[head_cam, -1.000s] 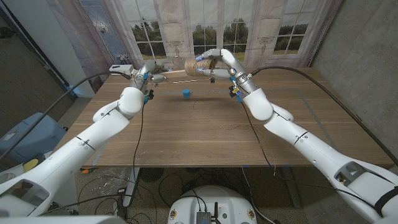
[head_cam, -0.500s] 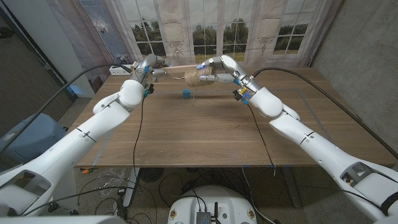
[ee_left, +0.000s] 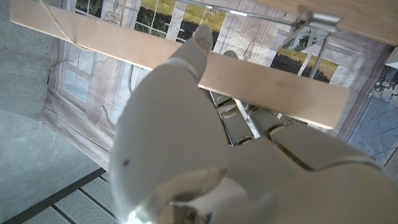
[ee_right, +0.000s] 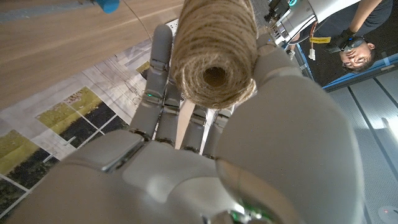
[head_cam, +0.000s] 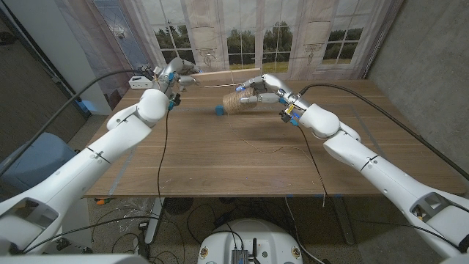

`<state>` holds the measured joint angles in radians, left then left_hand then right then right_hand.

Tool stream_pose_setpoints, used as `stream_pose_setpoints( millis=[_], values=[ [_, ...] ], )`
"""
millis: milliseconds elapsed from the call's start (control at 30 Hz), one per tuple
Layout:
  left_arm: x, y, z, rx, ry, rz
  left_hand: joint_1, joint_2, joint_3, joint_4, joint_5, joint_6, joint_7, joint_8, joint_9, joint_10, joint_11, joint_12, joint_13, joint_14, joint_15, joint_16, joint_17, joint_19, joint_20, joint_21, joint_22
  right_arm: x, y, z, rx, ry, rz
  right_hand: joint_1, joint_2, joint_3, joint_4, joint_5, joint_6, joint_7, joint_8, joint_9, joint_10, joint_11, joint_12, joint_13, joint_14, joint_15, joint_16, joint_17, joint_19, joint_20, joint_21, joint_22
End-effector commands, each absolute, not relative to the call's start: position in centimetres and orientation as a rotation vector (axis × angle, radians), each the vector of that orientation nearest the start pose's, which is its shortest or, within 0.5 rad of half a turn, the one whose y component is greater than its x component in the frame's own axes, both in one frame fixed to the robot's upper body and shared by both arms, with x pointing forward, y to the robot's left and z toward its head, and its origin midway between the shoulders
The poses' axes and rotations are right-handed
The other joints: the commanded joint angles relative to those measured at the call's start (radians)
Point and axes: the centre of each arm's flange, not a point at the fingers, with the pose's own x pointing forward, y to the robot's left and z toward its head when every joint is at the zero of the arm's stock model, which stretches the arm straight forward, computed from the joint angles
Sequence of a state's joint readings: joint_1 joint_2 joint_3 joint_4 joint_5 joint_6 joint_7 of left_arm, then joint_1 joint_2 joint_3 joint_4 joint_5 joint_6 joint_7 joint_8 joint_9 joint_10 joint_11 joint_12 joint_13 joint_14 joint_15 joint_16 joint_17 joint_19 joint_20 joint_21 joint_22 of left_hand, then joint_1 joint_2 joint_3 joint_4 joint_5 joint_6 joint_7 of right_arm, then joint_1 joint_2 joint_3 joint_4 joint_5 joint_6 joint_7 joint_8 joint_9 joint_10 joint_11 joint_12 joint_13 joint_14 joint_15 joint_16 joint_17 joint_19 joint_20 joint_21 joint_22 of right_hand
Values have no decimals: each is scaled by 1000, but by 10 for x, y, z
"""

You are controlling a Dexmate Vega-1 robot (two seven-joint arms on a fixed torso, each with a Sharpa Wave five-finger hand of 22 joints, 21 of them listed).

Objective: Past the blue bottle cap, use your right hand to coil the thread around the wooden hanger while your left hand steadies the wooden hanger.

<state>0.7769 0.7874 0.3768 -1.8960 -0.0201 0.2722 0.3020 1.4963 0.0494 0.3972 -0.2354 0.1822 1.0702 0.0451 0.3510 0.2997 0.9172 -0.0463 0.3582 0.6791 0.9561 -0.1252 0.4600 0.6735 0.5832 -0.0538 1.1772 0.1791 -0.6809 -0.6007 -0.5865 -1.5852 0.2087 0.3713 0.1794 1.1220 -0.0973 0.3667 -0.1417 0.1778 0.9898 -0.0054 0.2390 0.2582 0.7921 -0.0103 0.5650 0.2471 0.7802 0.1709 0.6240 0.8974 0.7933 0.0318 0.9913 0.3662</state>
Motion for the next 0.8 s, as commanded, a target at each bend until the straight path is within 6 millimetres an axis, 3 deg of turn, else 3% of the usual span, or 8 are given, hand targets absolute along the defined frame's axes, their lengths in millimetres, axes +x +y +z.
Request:
stream_pose_setpoints(
  millis=[33, 367, 800],
  values=[
    [540, 281, 131, 686, -807, 200, 35, 46, 72, 67, 7, 13, 4, 1, 5, 11, 1, -1, 3, 18, -37, 1, 5, 0, -130, 9, 1, 597, -145, 60, -646, -757, 643, 268, 262, 4, 5, 4, -1, 7, -2, 3, 44, 22, 5, 168, 267, -399, -6, 4, -127, -230, 9, -2],
    [525, 287, 124, 666, -801, 187, 32, 45, 74, 67, 8, 12, 0, -1, 8, 13, 1, -5, 4, 21, -41, -1, 5, -1, -131, 11, 1, 622, -168, 48, -604, -629, 586, 271, 262, 5, 4, 4, -3, 11, -6, 6, 38, 22, 3, 173, 265, -399, -12, 11, -135, -227, 19, -8],
    [507, 287, 112, 671, -734, 146, 30, 44, 77, 66, 8, 15, 1, -4, 7, 13, -1, -10, 7, 23, -39, -1, 8, -1, -133, 14, 1, 640, -199, 39, -556, -614, 392, 271, 265, 7, 6, 4, -1, 9, -9, 9, 38, 24, 4, 181, 264, -399, -17, 20, -153, -225, 29, -15]
  ],
)
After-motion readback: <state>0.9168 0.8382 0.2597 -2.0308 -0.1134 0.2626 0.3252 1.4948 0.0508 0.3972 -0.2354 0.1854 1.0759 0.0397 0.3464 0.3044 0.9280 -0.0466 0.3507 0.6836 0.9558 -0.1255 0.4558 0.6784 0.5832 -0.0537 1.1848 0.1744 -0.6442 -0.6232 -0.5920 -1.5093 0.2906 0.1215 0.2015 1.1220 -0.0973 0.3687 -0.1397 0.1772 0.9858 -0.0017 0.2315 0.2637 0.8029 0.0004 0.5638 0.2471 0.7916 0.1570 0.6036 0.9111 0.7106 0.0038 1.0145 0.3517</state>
